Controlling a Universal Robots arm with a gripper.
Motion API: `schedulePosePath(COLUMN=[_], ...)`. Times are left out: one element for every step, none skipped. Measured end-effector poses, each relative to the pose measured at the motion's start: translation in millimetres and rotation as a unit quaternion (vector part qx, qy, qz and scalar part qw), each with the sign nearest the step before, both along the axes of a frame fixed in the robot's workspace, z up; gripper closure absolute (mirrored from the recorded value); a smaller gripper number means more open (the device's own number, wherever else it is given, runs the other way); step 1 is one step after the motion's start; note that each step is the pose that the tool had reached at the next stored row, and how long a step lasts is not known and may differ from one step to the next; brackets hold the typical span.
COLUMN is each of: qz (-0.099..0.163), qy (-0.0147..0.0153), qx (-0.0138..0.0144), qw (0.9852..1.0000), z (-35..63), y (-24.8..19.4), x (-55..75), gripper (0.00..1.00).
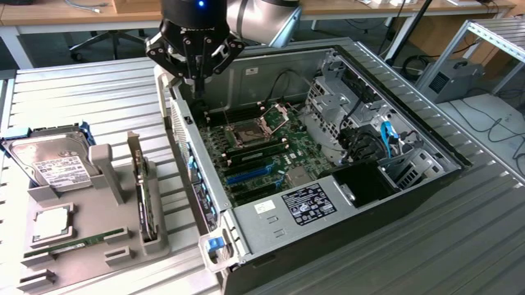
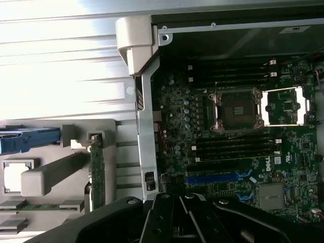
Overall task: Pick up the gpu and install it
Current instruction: 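Reach for the gpu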
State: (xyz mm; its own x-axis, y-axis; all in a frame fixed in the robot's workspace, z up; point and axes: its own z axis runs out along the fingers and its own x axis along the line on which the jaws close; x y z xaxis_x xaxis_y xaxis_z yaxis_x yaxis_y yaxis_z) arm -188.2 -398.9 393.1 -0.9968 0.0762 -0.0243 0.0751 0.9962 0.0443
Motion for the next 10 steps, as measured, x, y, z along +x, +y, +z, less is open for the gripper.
schedulePosePath(qz=[0.000,0.000,0.000,0.000,0.000,0.000,0.000,0.000,0.000,0.000], qy=[0.0000,0.0000,0.0000,0.0000,0.0000,0.0000,0.0000,0.0000,0.0000,0.0000], qx=[0.0000,0.0000,0.0000,0.0000,0.0000,0.0000,0.0000,0.0000,0.0000,0.0000], qw=[1.0000,1.0000,1.0000,1.0000,1.0000,1.0000,1.0000,1.0000,1.0000,1.0000], z=[0.0,0.0,0.0,0.0,0.0,0.0,0.0,0.0,0.0,0.0], y=[0.0,0.0,0.0,0.0,0.0,0.0,0.0,0.0,0.0,0.0], x=[-0.2,-0.6,-0.9,-1.1,-1.3,-1.7,-1.9,-2.2,-2.5,-2.7], gripper=[0.89,0.89,0.89,0.89,0.89,0.89,0.89,0.89,0.89,0.89])
